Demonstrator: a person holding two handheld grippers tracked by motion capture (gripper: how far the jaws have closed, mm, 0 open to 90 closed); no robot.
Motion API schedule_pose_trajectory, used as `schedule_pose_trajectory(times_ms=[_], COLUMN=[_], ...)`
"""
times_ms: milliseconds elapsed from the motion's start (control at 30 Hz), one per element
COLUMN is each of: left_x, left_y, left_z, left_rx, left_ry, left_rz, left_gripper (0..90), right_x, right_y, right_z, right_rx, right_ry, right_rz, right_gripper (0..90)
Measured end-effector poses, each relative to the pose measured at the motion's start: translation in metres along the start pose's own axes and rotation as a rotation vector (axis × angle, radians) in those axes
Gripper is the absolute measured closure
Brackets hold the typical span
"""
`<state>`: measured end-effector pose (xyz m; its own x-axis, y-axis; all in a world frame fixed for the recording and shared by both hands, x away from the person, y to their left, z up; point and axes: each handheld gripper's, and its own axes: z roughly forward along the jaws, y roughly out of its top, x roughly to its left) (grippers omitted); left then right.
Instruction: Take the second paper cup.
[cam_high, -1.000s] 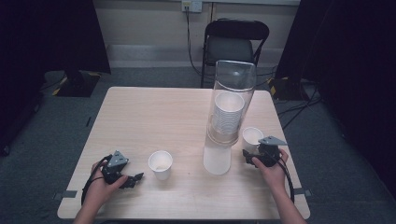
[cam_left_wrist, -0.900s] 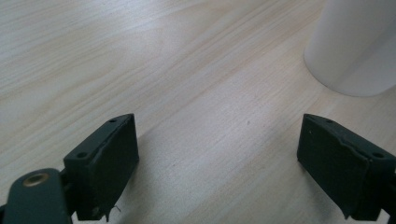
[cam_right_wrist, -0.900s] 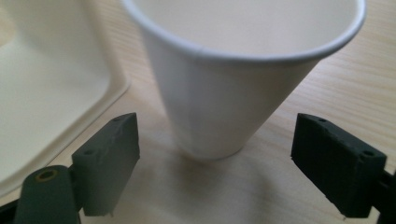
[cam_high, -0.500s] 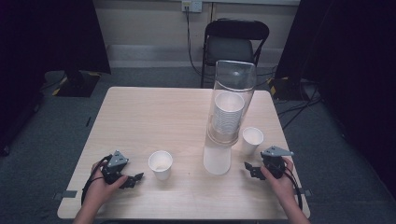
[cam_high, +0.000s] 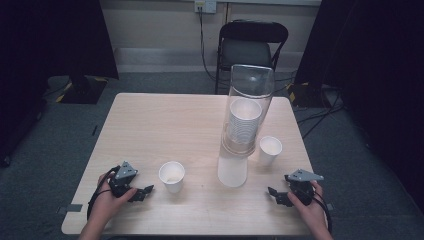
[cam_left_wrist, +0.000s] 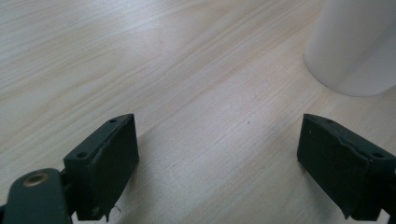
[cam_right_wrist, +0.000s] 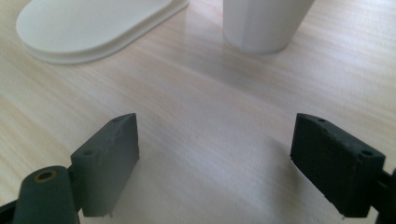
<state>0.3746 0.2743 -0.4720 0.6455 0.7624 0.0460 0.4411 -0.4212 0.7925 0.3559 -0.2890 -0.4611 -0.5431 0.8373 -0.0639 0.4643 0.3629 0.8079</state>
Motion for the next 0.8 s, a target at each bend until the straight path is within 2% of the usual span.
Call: schedule_pose_trajectory(times_ms=[133, 200, 367, 800], left_x=[-0.0001, -0.0001, 0.0002, -0.0002], left_y=[0.0, 0.0, 0.0, -0.0001], left_z=[0.0001, 0.0001, -0.0002, 0.0001], left_rx=[-0.001, -0.001, 0.002, -0.001], left_ry=[0.0, 0.0, -0.001, 0.0], left_rz=[-0.002, -0.001, 0.003, -0.001], left_gripper=[12.0, 12.0, 12.0, 12.0], right_x=[-0.0013, -0.001, -0.0015, -0.0016], right_y=[-0.0048, -0.0068, -0.0089, -0.0094], right_z=[-0.0054, -0.0063, -0.0084, -0.0089], right_rx=[0.006, 0.04, 0.039, 0.04], right_ry=[0.003, 0.011, 0.027, 0.03], right_rz=[-0.005, -0.028, -0.042, -0.048], right_gripper=[14.8, 14.4, 14.2, 14.2])
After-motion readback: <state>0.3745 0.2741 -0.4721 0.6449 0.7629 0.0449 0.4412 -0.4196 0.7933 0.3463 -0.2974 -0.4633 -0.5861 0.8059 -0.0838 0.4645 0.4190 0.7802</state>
